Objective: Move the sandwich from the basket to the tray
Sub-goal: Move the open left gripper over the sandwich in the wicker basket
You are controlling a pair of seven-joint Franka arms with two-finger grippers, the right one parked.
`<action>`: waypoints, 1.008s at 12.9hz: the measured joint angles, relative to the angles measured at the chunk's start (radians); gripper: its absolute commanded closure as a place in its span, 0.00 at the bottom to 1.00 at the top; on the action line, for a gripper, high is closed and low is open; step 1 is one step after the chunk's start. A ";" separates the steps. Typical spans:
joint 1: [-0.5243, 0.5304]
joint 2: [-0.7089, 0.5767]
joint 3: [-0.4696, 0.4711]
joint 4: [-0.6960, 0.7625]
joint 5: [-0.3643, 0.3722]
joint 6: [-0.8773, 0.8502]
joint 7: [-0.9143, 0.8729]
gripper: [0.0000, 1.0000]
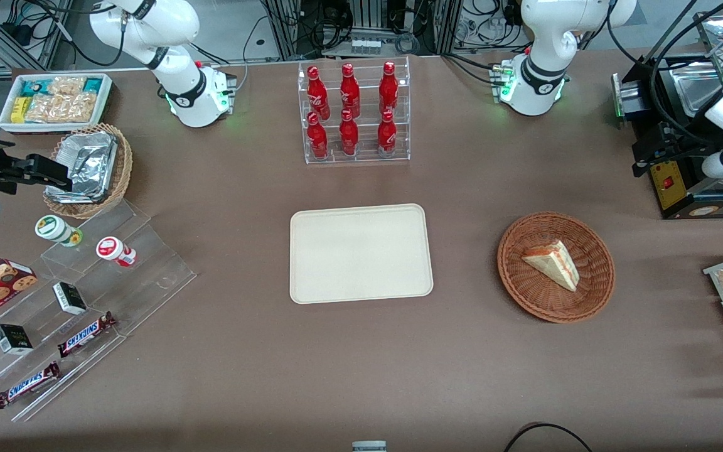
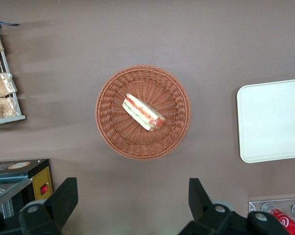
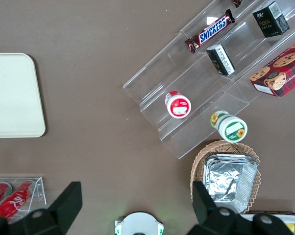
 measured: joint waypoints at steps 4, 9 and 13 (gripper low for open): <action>0.000 0.001 0.001 -0.009 0.000 0.000 -0.001 0.00; 0.000 0.034 0.002 -0.146 0.000 0.124 -0.119 0.00; 0.001 0.041 0.003 -0.284 0.000 0.266 -0.253 0.00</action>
